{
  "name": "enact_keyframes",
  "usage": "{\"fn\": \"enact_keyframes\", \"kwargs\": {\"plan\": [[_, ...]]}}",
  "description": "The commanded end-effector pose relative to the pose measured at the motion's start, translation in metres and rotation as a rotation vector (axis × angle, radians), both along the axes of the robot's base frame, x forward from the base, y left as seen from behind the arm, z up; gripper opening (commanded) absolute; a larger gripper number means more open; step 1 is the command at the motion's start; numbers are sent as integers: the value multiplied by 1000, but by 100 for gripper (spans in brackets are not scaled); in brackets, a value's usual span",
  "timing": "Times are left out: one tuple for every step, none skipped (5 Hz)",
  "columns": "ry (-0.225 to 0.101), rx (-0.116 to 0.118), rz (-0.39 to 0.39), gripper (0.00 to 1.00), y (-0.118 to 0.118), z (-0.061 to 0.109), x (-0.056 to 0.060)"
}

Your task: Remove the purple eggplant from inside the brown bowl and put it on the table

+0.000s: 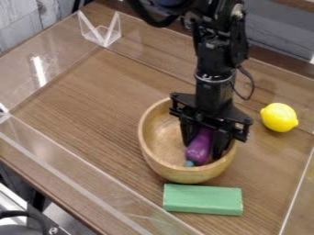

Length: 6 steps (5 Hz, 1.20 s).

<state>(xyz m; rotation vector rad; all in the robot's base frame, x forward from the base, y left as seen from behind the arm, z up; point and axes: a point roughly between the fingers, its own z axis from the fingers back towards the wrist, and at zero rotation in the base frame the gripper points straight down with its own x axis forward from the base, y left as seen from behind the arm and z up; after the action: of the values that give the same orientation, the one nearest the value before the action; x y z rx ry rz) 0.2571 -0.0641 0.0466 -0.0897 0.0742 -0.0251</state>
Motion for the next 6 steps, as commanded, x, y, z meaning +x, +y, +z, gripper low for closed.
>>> {"fn": "enact_keyframes", "kwargs": {"plan": [[-48, -12, -4, 0, -4, 10, 9], [-48, -13, -3, 0, -4, 8, 10], [-49, -15, -1, 0, -5, 6, 11], [-49, -16, 1, 0, -6, 5, 11], [-48, -18, 4, 0, -6, 4, 11], [-48, -19, 6, 0, -7, 2, 12]]}}
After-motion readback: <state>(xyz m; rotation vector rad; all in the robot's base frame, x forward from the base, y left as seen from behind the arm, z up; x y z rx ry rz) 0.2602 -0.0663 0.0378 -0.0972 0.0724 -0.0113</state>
